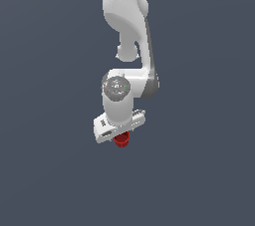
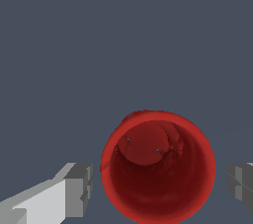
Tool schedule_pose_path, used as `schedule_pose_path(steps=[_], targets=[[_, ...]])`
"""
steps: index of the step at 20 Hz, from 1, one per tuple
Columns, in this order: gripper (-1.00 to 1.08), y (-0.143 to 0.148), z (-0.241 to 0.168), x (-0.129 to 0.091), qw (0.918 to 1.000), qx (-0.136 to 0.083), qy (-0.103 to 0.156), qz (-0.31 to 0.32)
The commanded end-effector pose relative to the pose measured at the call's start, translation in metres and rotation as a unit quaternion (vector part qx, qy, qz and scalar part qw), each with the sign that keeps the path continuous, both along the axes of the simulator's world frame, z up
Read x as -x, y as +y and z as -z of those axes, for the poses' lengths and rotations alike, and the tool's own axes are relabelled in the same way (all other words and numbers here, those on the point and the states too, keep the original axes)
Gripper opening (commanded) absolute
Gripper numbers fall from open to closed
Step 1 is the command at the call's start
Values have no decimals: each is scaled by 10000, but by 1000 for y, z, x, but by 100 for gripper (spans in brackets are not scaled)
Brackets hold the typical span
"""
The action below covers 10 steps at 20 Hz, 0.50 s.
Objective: Pick up the object and move it to a goal position.
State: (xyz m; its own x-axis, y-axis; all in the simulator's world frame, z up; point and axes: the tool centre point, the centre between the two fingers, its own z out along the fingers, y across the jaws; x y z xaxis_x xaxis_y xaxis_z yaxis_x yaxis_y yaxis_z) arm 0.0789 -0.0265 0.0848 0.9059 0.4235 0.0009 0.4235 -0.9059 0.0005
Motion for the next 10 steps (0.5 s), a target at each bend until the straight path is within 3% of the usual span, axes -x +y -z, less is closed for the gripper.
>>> schedule_pose_path(steps=[1,10], targets=[[100,0,14,1,10000,0,7,-6],[100,0,38,0,10000,0,5,-16]])
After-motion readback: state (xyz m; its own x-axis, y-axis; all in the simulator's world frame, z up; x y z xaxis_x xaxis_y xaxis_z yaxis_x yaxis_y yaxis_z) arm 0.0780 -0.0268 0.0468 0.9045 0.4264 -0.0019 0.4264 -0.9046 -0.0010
